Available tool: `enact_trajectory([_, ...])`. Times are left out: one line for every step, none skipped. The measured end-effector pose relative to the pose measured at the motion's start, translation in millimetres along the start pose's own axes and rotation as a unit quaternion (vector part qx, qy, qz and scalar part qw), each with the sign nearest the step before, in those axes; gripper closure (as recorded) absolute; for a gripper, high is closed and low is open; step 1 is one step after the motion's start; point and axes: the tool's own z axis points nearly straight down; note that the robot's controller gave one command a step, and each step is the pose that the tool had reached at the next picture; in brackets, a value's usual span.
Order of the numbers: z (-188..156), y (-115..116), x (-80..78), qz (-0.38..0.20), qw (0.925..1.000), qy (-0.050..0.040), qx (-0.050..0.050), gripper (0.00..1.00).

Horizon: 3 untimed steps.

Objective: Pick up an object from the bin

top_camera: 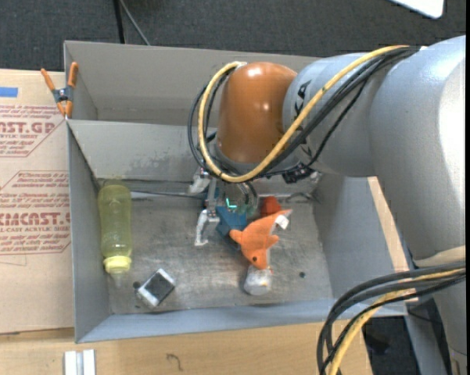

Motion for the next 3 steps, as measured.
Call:
enact_trajectory([-4.8,-0.7,-2.1,0.001,1.0000,-0.0038,0.000,1.00])
enact_trajectory([-4.8,-0.7,-2.1,0.001,1.0000,-0.0039,0.000,1.00])
enact_trajectory([-46.1,-3.1,15.1,-0.035,0.9994,-0.0008,0.001,1.00])
